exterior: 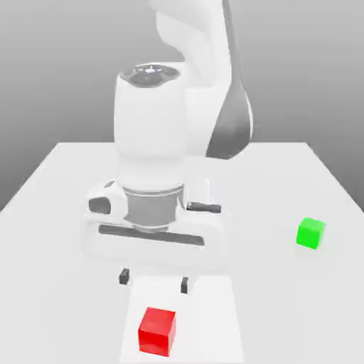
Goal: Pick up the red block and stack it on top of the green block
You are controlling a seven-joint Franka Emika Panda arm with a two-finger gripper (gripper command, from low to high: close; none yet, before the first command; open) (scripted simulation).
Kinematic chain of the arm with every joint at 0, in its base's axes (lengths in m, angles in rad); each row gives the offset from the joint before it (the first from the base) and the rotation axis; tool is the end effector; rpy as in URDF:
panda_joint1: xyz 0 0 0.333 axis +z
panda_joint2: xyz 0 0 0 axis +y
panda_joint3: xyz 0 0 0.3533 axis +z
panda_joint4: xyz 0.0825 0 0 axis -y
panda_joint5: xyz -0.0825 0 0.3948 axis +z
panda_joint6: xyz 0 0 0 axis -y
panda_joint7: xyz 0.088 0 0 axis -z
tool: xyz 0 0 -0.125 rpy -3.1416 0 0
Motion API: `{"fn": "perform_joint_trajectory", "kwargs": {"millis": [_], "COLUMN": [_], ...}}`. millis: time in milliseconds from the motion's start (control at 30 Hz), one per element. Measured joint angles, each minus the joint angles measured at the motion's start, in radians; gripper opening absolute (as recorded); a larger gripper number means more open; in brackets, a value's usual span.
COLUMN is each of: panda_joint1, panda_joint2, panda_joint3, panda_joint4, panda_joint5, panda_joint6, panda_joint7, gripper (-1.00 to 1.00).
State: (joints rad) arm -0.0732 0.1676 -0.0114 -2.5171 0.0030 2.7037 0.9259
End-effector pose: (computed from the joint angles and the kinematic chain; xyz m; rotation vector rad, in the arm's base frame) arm 0.4771 -0.0407 0.2264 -2.7407 1.5205 -0.0276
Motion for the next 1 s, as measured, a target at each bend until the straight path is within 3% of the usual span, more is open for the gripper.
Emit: {"fn": "perform_joint_trajectory", "kwargs": {"millis": [133,167,400,600,700,833,1000], "panda_joint1": [-0.003,-0.003,-0.004,0.014,0.09,0.298,0.497], "panda_joint2": [0.145,0.179,0.187,0.005,-0.065,-0.163,-0.275], "panda_joint3": [0.002,0.003,0.004,0.03,0.127,0.253,0.342], "panda_joint4": [0.014,0.019,0.02,-0.019,-0.068,-0.144,-0.239], "panda_joint5": [0.006,0.007,0.005,0.013,0.056,0.132,0.195], "panda_joint6": [0.113,0.142,0.149,0.006,-0.009,-0.024,-0.037], "panda_joint7": [-0.001,-0.002,0.0,-0.008,-0.046,-0.112,-0.172], "gripper": [0.0,-1.0,-1.0,-1.0,-1.0,-1.0,-1.0]}}
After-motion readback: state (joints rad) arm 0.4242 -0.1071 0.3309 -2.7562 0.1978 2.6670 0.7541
